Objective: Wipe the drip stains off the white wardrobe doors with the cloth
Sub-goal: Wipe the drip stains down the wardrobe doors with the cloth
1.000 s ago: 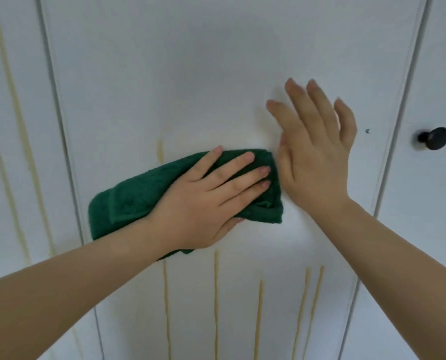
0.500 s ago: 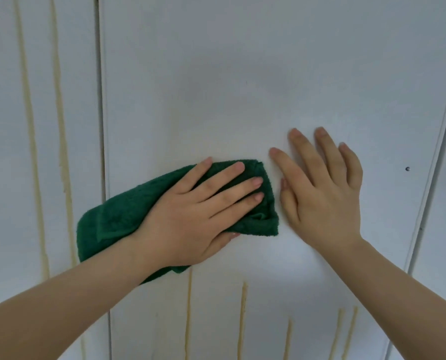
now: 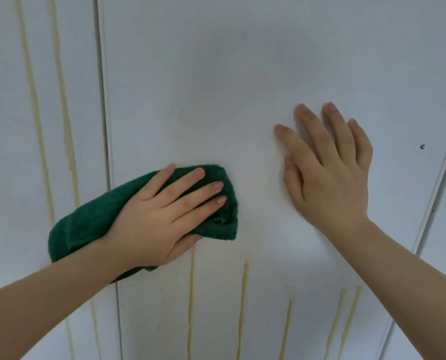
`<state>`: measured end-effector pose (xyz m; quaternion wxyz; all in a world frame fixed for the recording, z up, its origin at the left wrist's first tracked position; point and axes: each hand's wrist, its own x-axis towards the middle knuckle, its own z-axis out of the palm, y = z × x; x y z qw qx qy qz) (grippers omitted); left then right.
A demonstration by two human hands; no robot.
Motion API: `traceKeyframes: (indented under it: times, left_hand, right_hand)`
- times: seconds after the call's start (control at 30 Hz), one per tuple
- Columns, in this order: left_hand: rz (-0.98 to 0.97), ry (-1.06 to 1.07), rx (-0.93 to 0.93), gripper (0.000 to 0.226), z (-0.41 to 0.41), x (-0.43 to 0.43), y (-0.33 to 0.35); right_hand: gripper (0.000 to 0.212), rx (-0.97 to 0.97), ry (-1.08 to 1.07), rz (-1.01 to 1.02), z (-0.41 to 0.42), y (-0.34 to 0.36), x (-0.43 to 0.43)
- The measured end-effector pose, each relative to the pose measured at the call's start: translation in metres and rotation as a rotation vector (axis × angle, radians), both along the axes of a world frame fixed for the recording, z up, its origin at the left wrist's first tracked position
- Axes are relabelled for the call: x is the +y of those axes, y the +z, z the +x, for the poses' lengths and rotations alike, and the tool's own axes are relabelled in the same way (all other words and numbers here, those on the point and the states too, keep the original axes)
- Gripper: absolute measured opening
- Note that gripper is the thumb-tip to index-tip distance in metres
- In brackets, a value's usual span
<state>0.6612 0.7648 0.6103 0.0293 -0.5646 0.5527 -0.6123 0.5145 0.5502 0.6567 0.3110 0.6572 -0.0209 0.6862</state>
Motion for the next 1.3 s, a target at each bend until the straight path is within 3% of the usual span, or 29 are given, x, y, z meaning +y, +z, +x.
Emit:
traceKeyframes:
  times: [0.23, 0.37, 0.47, 0.6, 0.67, 0.73, 0.87, 0.93, 1.03, 1.13, 1.3]
  left_hand:
    - [-0.472, 0.025, 0.238, 0.049, -0.016, -0.026, 0.042]
    - [-0.201, 0.052, 0.139, 0.050, -0.018, -0.019, -0.041]
    - [-0.042, 0.051, 0.063, 0.049, -0.012, -0.004, -0.049]
    - [-0.317, 0.074, 0.154, 0.050, -0.005, -0.008, 0.004]
    - [-0.410, 0.073, 0.250, 0.049, -0.011, -0.015, -0.003]
    - [-0.296, 0.101, 0.232, 0.050, -0.015, -0.017, -0.044]
    - [0.161, 0.081, -0.040, 0.047, -0.006, 0.006, -0.097]
    - [0.137, 0.055, -0.063, 0.047, 0.001, 0.010, -0.077]
    - [-0.153, 0.019, 0.079, 0.047, -0.001, 0.001, -0.044]
    - [-0.306, 0.073, 0.204, 0.048, -0.013, -0.014, -0.068]
    - [0.224, 0.089, -0.095, 0.044, -0.001, 0.009, -0.130]
  right_hand:
    - [0.033, -0.003, 0.014, 0.009, 0.000, -0.001, 0.000]
    - [0.033, -0.018, 0.003, -0.006, 0.002, 0.000, 0.001]
    - [0.032, -0.033, 0.003, -0.010, 0.001, 0.000, 0.000]
    - [0.031, -0.037, 0.012, -0.017, 0.001, -0.001, 0.001]
    - [0.030, -0.035, 0.018, -0.017, 0.003, -0.001, 0.001]
    - [0.030, -0.045, 0.018, -0.018, 0.003, 0.000, 0.001]
    - [0.032, 0.027, 0.057, 0.017, -0.004, -0.018, -0.001]
    - [0.033, 0.067, 0.055, 0.016, -0.008, -0.026, -0.002]
    - [0.034, 0.066, 0.071, 0.041, -0.008, -0.027, 0.000]
    - [0.034, 0.035, 0.064, 0.039, -0.003, -0.030, 0.000]
    - [0.033, 0.057, 0.080, 0.049, -0.006, -0.031, -0.002]
